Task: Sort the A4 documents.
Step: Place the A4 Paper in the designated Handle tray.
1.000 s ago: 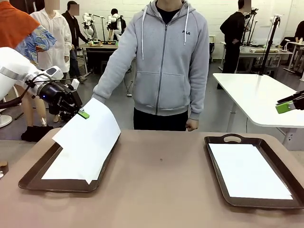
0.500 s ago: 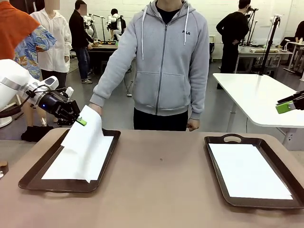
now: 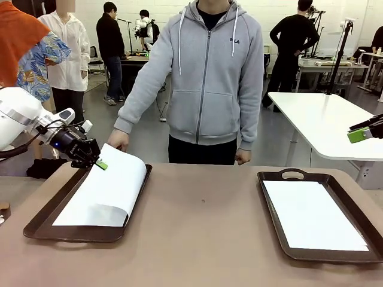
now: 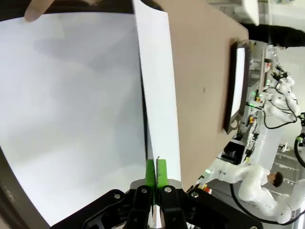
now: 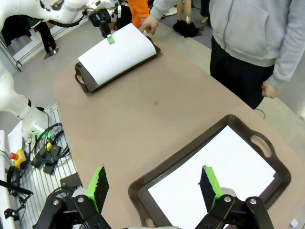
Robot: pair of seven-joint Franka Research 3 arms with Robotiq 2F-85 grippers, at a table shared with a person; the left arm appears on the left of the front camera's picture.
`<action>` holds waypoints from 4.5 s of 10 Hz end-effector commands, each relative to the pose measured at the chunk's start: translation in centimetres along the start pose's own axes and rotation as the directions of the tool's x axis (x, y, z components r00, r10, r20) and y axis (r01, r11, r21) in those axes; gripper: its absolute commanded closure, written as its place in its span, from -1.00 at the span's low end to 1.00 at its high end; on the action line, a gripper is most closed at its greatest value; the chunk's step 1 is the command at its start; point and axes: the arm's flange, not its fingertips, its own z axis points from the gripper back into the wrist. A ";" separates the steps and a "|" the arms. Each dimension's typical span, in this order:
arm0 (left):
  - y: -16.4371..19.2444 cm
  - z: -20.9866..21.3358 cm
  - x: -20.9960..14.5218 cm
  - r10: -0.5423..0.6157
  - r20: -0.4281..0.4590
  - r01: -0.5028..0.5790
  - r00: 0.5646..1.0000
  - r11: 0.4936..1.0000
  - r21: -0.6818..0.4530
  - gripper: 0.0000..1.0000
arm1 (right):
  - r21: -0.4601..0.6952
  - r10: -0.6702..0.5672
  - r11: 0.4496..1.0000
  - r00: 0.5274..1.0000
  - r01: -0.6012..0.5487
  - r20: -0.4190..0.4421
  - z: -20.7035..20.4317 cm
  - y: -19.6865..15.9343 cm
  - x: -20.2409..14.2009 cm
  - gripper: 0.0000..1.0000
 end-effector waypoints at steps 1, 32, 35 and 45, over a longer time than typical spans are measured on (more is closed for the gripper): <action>-0.1 0.1 0.2 -0.043 -0.054 0.048 0.998 0.995 0.092 0.98 | 0.019 0.002 1.000 1.000 -0.002 0.027 -0.2 -0.1 0.2 -1.00; 1.2 -0.7 1.6 -0.067 -0.025 0.070 0.997 0.841 0.537 0.25 | 0.019 0.002 1.000 1.000 -0.002 0.027 -0.2 -0.1 0.2 -1.00; 1.1 -0.5 1.6 -0.066 -0.031 0.072 0.997 0.832 0.550 -0.45 | 0.019 0.002 1.000 1.000 -0.002 0.027 -0.2 -0.1 0.2 -1.00; 1.2 -0.2 1.5 -0.093 -0.029 0.094 0.995 0.838 0.537 -1.00 | 0.019 0.002 1.000 1.000 -0.002 0.027 -0.2 -0.1 0.2 -1.00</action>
